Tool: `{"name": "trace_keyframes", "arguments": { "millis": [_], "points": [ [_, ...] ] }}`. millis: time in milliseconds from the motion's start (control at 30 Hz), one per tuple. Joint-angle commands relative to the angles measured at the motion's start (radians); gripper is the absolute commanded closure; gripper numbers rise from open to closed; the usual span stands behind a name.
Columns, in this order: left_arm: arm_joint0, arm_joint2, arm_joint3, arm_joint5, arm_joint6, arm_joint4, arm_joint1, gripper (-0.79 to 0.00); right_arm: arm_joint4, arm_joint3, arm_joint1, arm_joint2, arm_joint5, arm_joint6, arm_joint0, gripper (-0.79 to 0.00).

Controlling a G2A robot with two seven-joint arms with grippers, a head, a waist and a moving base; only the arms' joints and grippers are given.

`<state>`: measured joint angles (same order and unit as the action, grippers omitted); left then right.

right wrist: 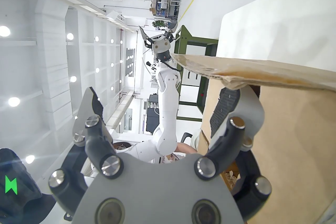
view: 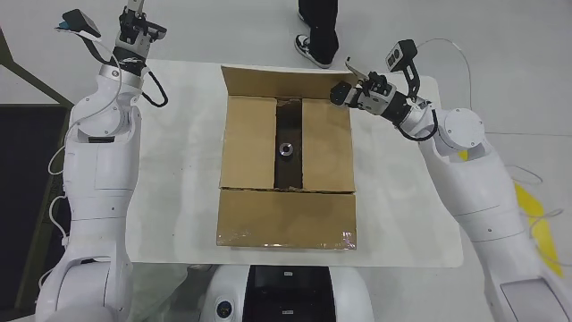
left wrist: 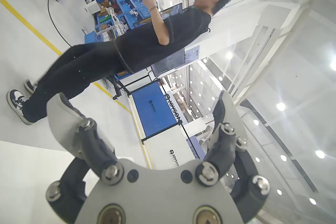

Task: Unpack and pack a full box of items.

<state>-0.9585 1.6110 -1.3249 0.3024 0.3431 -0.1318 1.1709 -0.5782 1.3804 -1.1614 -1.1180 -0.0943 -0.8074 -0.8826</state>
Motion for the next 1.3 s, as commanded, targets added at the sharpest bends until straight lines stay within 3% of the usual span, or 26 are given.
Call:
{"name": "trace_keyframes", "arguments": {
  "millis": [0, 367, 867, 1267],
  "points": [
    [0.000, 0.000, 0.000, 0.000, 0.000, 0.000, 0.000, -0.785, 0.000, 0.000, 0.000, 0.000, 0.000, 0.000, 0.000, -0.785],
    [0.000, 0.000, 0.000, 0.000, 0.000, 0.000, 0.000, -0.785, 0.051, -0.011, -0.020, 0.049, 0.020, 0.103, 0.036, -0.785],
    [0.000, 0.000, 0.000, 0.000, 0.000, 0.000, 0.000, -0.785, -0.011, -0.293, -0.094, 0.149, 0.047, 0.245, 0.231, -0.785],
    [0.000, 0.000, 0.000, 0.000, 0.000, 0.000, 0.000, -0.785, -0.041, -0.505, -0.151, 0.206, 0.091, 0.274, 0.337, -0.785]
  ]
}}
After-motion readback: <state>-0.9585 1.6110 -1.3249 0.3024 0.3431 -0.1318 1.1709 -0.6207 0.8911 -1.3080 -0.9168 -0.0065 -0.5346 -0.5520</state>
